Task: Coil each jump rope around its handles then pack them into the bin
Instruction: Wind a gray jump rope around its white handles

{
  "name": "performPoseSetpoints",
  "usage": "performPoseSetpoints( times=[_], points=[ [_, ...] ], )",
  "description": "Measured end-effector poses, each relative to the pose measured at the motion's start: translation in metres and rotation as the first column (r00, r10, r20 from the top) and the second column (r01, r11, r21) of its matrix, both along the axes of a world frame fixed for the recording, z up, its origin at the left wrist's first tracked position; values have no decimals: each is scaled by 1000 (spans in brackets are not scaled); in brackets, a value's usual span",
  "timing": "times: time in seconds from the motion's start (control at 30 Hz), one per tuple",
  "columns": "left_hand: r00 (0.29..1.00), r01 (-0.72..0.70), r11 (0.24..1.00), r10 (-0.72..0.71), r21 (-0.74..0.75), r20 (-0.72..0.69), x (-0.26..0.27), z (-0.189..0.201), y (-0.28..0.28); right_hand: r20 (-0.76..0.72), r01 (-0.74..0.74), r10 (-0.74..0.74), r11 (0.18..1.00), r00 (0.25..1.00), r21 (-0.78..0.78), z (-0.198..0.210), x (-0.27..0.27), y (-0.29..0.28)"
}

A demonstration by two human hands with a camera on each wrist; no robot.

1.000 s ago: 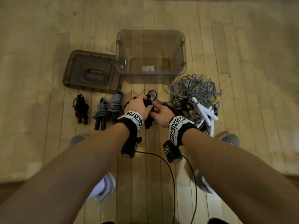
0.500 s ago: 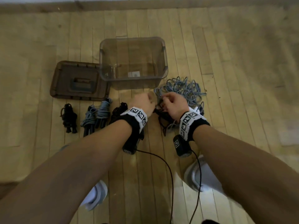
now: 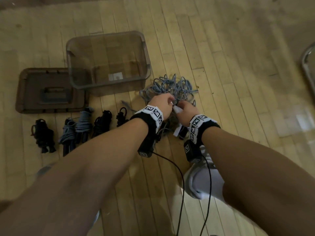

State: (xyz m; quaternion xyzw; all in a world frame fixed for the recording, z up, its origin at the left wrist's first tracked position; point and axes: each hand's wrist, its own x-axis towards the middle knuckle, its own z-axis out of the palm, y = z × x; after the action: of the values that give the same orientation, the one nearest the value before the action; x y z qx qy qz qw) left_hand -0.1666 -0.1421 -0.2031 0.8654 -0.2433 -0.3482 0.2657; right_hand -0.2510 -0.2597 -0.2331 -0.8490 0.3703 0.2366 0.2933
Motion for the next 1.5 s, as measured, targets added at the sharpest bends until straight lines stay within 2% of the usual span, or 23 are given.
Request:
performPoseSetpoints(
  times=[0.13,0.23,0.33,0.43,0.53,0.6,0.7,0.93,1.07,1.17,1.27,1.37,1.5],
  points=[
    [999,-33,997,36,63,-38,3,-9,8,-172,-164,144,981,975,-106,-13,-2,8],
    [990,-131,990,134,53,-54,2,-9,15,-204,-262,231,955,951,-142,-15,-7,15],
    [976,-217,976,216,-1,-38,1,0,22,-58,-255,248,948,967,-188,-2,-13,21],
    [949,-312,941,316,-133,15,3,24,33,138,-224,260,947,956,-233,28,-9,25],
    [915,-372,897,398,-237,70,10,56,47,278,-252,322,933,905,-257,69,0,34],
    [885,-422,853,461,-306,68,14,81,59,328,-297,389,908,861,-296,100,6,44],
    [849,-466,790,526,-398,49,22,125,78,389,-280,404,899,828,-336,147,15,57],
    [879,-357,800,463,-483,116,34,244,119,573,-297,397,918,717,-263,261,34,79],
    [874,-308,705,476,-639,103,33,297,134,683,-366,384,913,621,-181,329,40,101],
    [865,-310,588,500,-747,34,30,332,145,791,-415,246,910,561,12,363,45,116],
    [868,-291,515,497,-807,4,29,353,158,833,-464,173,879,526,111,380,46,128],
    [890,-303,455,449,-837,-79,25,356,169,831,-453,254,891,496,-2,381,46,136],
    [917,-305,507,384,-806,-106,25,343,170,838,-487,281,873,468,-21,367,47,134]
  ],
)
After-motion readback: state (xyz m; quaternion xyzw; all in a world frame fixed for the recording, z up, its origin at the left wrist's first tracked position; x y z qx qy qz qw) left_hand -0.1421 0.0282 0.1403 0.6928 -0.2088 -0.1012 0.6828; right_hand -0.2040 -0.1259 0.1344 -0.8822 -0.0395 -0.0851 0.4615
